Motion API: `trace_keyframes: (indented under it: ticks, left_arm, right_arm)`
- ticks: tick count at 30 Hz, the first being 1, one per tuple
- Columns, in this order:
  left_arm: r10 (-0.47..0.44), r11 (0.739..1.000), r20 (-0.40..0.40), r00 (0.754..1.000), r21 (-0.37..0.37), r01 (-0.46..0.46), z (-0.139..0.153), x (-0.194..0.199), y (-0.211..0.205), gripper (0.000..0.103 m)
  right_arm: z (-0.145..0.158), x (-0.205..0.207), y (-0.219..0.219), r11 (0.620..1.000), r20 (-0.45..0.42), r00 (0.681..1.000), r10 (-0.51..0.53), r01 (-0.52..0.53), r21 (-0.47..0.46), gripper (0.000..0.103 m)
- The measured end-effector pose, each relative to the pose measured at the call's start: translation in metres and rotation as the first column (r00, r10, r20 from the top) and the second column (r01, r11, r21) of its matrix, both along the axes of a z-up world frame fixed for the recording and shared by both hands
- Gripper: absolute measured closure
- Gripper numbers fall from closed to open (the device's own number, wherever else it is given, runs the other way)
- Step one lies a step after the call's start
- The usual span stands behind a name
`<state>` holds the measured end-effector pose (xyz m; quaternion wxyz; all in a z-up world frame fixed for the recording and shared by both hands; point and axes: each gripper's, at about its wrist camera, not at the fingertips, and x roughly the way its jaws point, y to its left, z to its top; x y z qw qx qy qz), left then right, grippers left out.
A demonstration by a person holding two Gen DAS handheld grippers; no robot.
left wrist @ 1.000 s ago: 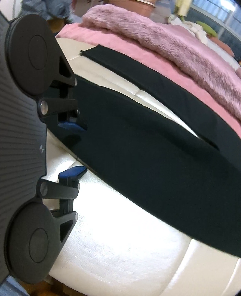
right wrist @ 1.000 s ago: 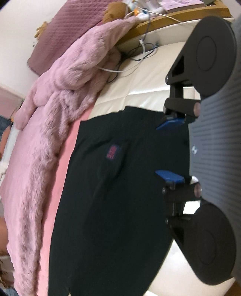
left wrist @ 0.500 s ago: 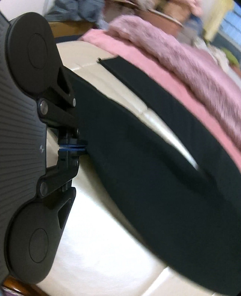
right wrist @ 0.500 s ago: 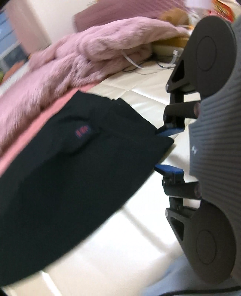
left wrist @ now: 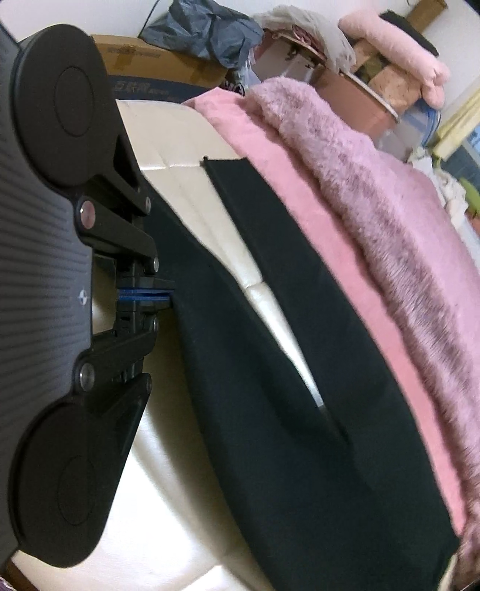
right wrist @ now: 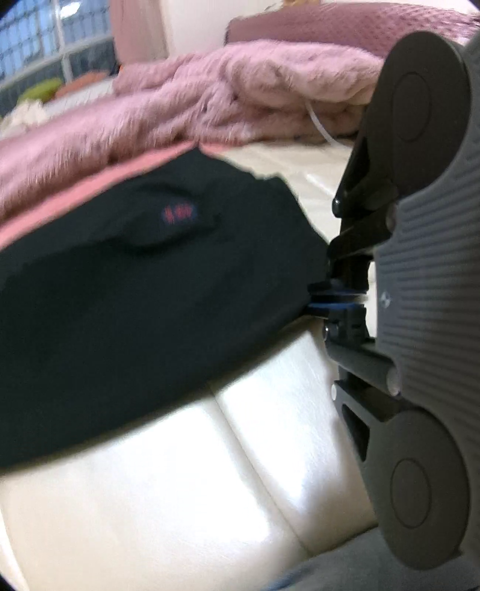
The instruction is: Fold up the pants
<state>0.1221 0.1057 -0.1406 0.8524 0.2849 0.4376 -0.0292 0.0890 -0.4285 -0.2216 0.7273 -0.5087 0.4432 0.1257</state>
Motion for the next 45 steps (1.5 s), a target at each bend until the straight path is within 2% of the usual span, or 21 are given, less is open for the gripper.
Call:
trace_keyframes:
  ticks: [6, 11, 16, 18, 21, 24, 27, 29, 30, 33, 38, 41, 45]
  left_arm:
    - [0.025, 1.000, 0.072, 0.997, -0.016, -0.024, 0.035, 0.024, 0.000, 0.102]
    - [0.041, 0.999, 0.102, 0.994, -0.007, -0.041, 0.057, 0.067, 0.000, 0.102]
    - [0.079, 0.997, 0.097, 0.992, -0.003, -0.079, 0.062, 0.122, 0.002, 0.102]
    - [0.087, 0.996, 0.085, 0.993, -0.014, -0.086, 0.059, 0.143, 0.003, 0.102]
    - [0.087, 0.996, 0.063, 0.994, 0.009, -0.087, 0.049, 0.170, 0.000, 0.103]
    - [0.066, 0.997, 0.060, 0.996, 0.031, -0.068, 0.042, 0.173, -0.001, 0.103]
    - [0.056, 0.998, 0.051, 0.997, 0.038, -0.058, 0.034, 0.171, 0.000, 0.103]
    - [0.060, 0.997, 0.041, 0.997, 0.037, -0.062, 0.027, 0.170, 0.002, 0.103]
    - [0.062, 0.997, 0.038, 0.997, 0.037, -0.063, 0.024, 0.170, 0.003, 0.103]
    - [0.075, 0.997, 0.016, 0.997, 0.033, -0.076, 0.015, 0.169, 0.006, 0.103]
    - [0.089, 0.996, -0.011, 0.996, 0.028, -0.089, 0.002, 0.167, 0.011, 0.103]
    - [0.097, 0.995, -0.026, 0.995, 0.024, -0.097, -0.007, 0.167, 0.012, 0.103]
    - [0.106, 0.994, -0.035, 0.994, 0.015, -0.105, -0.014, 0.167, 0.015, 0.103]
  right_arm:
    - [0.051, 0.020, -0.004, 0.992, 0.169, 0.980, -0.102, 0.088, 0.086, 0.103]
    - [0.095, 0.072, -0.003, 0.984, 0.267, 0.951, -0.155, 0.125, 0.129, 0.103]
    - [0.110, 0.144, -0.005, 0.976, 0.310, 0.928, -0.208, 0.176, 0.127, 0.103]
    - [0.114, 0.166, -0.009, 0.965, 0.310, 0.917, -0.252, 0.212, 0.157, 0.103]
    - [0.111, 0.209, -0.016, 0.950, 0.297, 0.908, -0.296, 0.247, 0.191, 0.103]
    - [0.106, 0.230, -0.015, 0.935, 0.204, 0.941, -0.271, 0.207, 0.287, 0.103]
    - [0.090, 0.234, -0.016, 0.927, 0.020, 0.983, -0.180, 0.163, 0.337, 0.103]
    - [0.073, 0.236, -0.013, 0.938, -0.082, 0.990, -0.117, 0.137, 0.318, 0.091]
    - [0.063, 0.236, -0.010, 0.949, -0.121, 0.989, -0.080, 0.113, 0.293, 0.081]
    - [0.041, 0.244, -0.002, 0.966, -0.230, 0.973, 0.011, 0.048, 0.253, 0.079]
    - [0.028, 0.263, 0.014, 0.968, -0.394, 0.912, 0.117, -0.017, 0.249, 0.074]
    - [0.019, 0.276, 0.021, 0.975, -0.454, 0.880, 0.138, -0.039, 0.220, 0.075]
    - [0.011, 0.289, 0.021, 0.972, -0.517, 0.848, 0.114, 0.012, 0.234, 0.076]
